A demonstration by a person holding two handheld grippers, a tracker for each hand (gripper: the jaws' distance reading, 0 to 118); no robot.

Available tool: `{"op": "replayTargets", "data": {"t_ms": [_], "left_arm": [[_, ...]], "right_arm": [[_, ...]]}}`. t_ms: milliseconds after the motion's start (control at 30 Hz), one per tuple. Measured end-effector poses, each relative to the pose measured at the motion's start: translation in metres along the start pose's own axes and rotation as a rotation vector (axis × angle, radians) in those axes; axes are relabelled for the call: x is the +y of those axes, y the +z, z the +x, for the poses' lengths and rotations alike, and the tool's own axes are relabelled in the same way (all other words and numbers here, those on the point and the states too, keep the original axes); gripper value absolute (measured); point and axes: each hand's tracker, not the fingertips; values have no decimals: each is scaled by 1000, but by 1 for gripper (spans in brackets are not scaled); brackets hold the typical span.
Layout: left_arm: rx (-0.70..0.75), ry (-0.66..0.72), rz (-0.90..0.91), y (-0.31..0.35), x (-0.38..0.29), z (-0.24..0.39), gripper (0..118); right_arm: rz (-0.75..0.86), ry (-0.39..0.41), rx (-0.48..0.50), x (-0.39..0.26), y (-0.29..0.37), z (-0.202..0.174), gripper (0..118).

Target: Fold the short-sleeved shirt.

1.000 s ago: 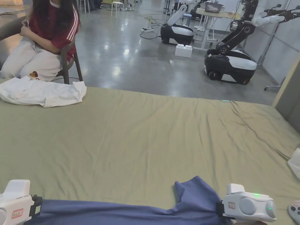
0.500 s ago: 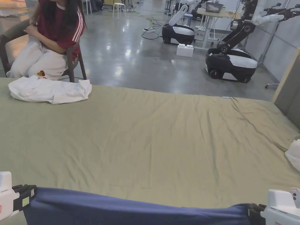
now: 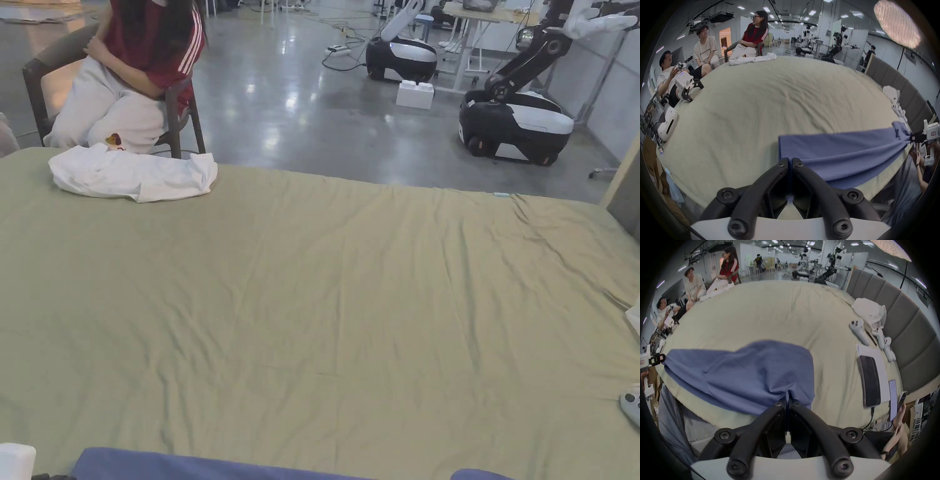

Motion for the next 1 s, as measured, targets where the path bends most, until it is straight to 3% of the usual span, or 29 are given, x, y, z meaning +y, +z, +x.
{"op": "replayTargets", "data": {"t_ms": [200, 267, 333, 367, 400, 433, 467, 833, 933, 1000], "left_arm": [[50, -79, -53, -15, -16, 11, 1], [58, -82, -54, -14, -19, 17, 4], [71, -65, -41, -10, -16, 18, 22], [81, -49, -34, -8, -14, 19, 37], [92, -33, -21, -6, -11, 19, 60], [99, -21, 2, -3, -7, 21, 73], [104, -5, 43, 0, -2, 23, 77], [115, 1, 433, 19, 83, 95, 75], [114, 14, 573, 33, 98, 117, 69], [123, -1, 662, 44, 110, 131, 56]], "right_arm": [[-28, -12, -4, -11, -28, -7, 1], [-23, -18, -3, -12, -29, -9, 6], [-25, -1, -29, -9, -23, -12, 40], [-22, 11, -70, -7, -19, -11, 61], [0, 13, -104, -3, -12, -12, 78], [25, 6, -121, 0, -7, -12, 79], [68, -5, -141, 6, 3, -15, 79], [635, -116, -76, 97, 36, -87, 79], [763, -160, -62, 121, 40, -102, 79], [837, -176, -55, 134, 46, -111, 76]]}}
